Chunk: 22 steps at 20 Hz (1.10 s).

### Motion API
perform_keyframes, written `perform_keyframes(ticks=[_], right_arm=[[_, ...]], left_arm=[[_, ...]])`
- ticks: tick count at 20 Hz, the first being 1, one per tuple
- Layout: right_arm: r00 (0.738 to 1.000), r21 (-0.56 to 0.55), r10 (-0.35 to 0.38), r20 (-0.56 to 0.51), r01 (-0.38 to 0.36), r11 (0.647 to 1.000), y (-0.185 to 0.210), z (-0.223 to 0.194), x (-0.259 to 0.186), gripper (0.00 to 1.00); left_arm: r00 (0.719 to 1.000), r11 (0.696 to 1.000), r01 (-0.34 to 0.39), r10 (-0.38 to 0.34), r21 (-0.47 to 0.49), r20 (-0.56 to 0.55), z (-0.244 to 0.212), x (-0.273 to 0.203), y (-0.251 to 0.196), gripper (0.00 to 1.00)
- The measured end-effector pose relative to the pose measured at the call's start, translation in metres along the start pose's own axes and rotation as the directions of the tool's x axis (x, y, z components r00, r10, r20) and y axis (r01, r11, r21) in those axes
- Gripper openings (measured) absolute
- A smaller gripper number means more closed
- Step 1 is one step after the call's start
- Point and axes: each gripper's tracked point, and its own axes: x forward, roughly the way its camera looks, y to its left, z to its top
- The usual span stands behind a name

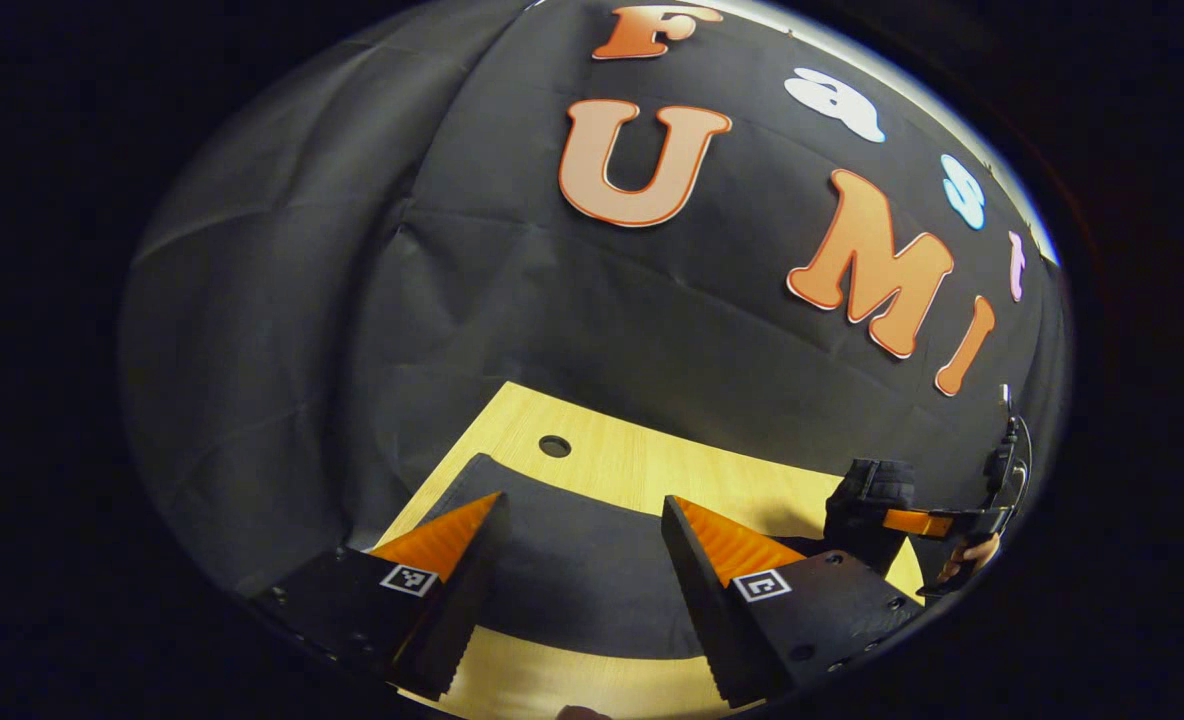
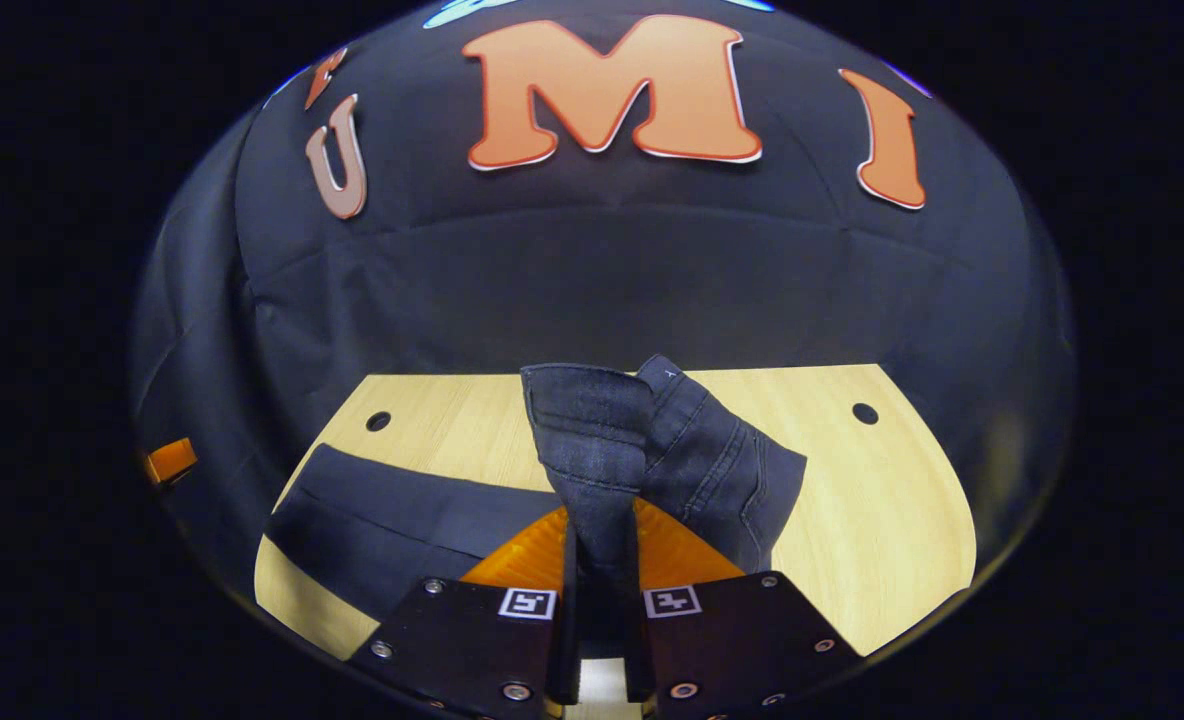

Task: Grasp the waist and the cuffs of the jeans and fold them to make the two legs overlap; first hold the waist and fold one-third of the jeans toward the cuffs, then hold the cuffs and fold the remaining one-third in the same direction to finish folding.

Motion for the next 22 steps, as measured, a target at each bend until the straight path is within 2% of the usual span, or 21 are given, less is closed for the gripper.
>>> perform_keyframes(ticks=[9,12,14,15,17,18,19,20,21,22], right_arm=[[0.998,-0.146,0.0,-0.065,-0.009,0.989,0.048,-0.04,0.02,0.18],[0.993,-0.147,0.037,-0.115,-0.054,0.988,0.071,-0.061,0.026,0.22],[0.985,-0.12,0.076,-0.155,-0.095,0.988,0.092,-0.079,0.028,0.35],[0.982,-0.125,0.077,-0.171,-0.099,0.987,0.098,-0.086,0.03,0.48],[0.981,-0.149,0.075,-0.181,-0.103,0.984,0.106,-0.092,0.028,0.52],[0.976,-0.127,0.112,-0.185,-0.137,0.982,0.115,-0.092,0.026,0.42],[0.967,-0.06,0.177,-0.181,-0.191,0.98,0.13,-0.09,0.021,0.58],[0.963,-0.016,0.212,-0.169,-0.217,0.976,0.142,-0.087,0.018,0.64],[0.966,-0.007,0.209,-0.154,-0.212,0.977,0.143,-0.079,0.016,0.76],[0.971,-0.007,0.193,-0.139,-0.195,0.981,0.141,-0.073,0.016,0.74]], left_arm=[[0.999,0.999,-0.027,0.026,-0.04,-0.031,-0.01,-0.001,0.026,0.92],[0.995,0.998,-0.045,0.041,-0.046,-0.09,-0.025,0.002,0.037,0.91],[0.99,0.996,-0.059,0.051,-0.064,-0.128,-0.035,0.004,0.047,0.92],[0.988,0.995,-0.063,0.052,-0.073,-0.147,-0.04,0.006,0.051,0.92],[0.981,0.993,-0.076,0.059,-0.088,-0.182,-0.046,0.008,0.055,0.92],[0.978,0.992,-0.084,0.064,-0.094,-0.198,-0.052,0.012,0.063,0.92],[0.974,0.991,-0.091,0.068,-0.098,-0.217,-0.057,0.014,0.071,0.92],[0.97,0.99,-0.098,0.072,-0.102,-0.233,-0.063,0.016,0.079,0.92],[0.966,0.989,-0.103,0.074,-0.106,-0.248,-0.065,0.018,0.085,0.92],[0.96,0.988,-0.111,0.078,-0.11,-0.267,-0.071,0.02,0.087,0.92]])
